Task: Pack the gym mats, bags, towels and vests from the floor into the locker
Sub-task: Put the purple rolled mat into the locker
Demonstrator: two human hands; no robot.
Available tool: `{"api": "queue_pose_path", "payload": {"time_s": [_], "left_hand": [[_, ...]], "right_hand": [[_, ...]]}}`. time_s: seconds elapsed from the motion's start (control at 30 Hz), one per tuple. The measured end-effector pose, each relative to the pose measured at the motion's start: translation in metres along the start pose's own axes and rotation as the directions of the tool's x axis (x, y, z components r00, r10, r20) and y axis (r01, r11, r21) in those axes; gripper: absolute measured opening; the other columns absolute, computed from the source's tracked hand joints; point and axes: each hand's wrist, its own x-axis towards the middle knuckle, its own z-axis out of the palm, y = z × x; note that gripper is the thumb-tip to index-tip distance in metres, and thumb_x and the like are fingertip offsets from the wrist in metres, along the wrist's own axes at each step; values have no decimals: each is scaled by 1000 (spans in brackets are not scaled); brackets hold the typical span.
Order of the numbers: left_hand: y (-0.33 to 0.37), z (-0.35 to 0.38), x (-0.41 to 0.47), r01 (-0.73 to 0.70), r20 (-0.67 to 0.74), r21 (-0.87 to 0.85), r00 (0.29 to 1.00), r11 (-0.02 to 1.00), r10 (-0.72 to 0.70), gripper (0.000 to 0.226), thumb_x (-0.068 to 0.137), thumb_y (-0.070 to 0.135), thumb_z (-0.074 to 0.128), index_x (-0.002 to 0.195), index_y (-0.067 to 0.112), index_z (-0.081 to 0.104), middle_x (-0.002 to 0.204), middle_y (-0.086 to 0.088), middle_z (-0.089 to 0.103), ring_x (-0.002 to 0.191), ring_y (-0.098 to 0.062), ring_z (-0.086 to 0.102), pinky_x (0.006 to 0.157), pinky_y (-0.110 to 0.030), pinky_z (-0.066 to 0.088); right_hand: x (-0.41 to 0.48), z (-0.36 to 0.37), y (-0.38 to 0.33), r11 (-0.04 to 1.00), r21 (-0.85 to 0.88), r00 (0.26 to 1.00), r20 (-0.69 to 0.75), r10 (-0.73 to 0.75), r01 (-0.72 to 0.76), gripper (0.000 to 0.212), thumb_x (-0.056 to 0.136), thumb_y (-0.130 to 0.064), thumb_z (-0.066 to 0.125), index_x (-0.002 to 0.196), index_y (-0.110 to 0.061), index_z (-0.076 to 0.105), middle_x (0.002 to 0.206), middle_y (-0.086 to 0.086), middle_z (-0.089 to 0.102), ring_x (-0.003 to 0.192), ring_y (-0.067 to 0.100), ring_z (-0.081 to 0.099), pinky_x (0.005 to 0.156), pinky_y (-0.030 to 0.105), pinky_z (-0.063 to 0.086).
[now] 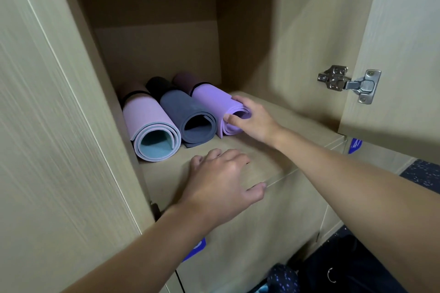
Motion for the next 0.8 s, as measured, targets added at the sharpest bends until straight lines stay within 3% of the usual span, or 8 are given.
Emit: {"api": "queue_pose_path", "payload": {"time_s": [0.1,0.23,0.4,0.57,0.7,0.8], "left_hand": [[0,1,-1,-4,-2,9,1000,1000,4,81,67,76,20,130,37,52,130,18,53,125,-11,44,103,-41,32],[0,0,-1,7,19,2,1000,1000,-7,73,72,73,31,133,37,50,134,19,51,128,-11,41,104,-41,30],[1,-1,-1,6,30,-2,1000,1000,-5,72,73,72,31,132,36,51,135,18,51,128,-12,41,105,-42,30],[0,1,-1,-1,26,3,1000,1000,1,71,72,72,31,130,36,52,135,19,51,128,-12,41,102,-41,30],[1,-1,-1,-7,5,-30,1000,1000,7,68,74,72,34,126,34,55,132,17,54,125,-14,44,100,-42,32],[2,-2,-2,-12,20,-32,1000,999,13,58,83,71,44,125,32,55,132,16,53,125,-17,44,101,-44,33]], "right_hand": [[5,2,0,1000,1,1000,0,0,0,64,87,-33,74,144,-21,47,139,-3,54,126,12,51,109,25,37],[11,6,0,1000,-8,1000,-2,-6,6,63,88,-33,72,144,-22,47,130,-7,51,118,7,48,96,15,31],[9,8,11,999,-21,999,1,-45,45,64,87,-40,72,144,-26,45,143,2,47,130,12,46,112,26,33],[10,10,9,999,-1,999,-33,-35,35,58,90,-38,70,141,-24,48,141,4,50,128,13,47,111,25,34],[-6,3,-1,1000,8,1000,-14,1,-1,73,91,-30,69,153,-20,32,149,-3,44,136,11,42,107,15,29],[-36,-10,-6,997,-36,996,-65,66,-69,78,92,-33,69,155,-24,24,143,0,42,126,17,52,105,24,37]]}}
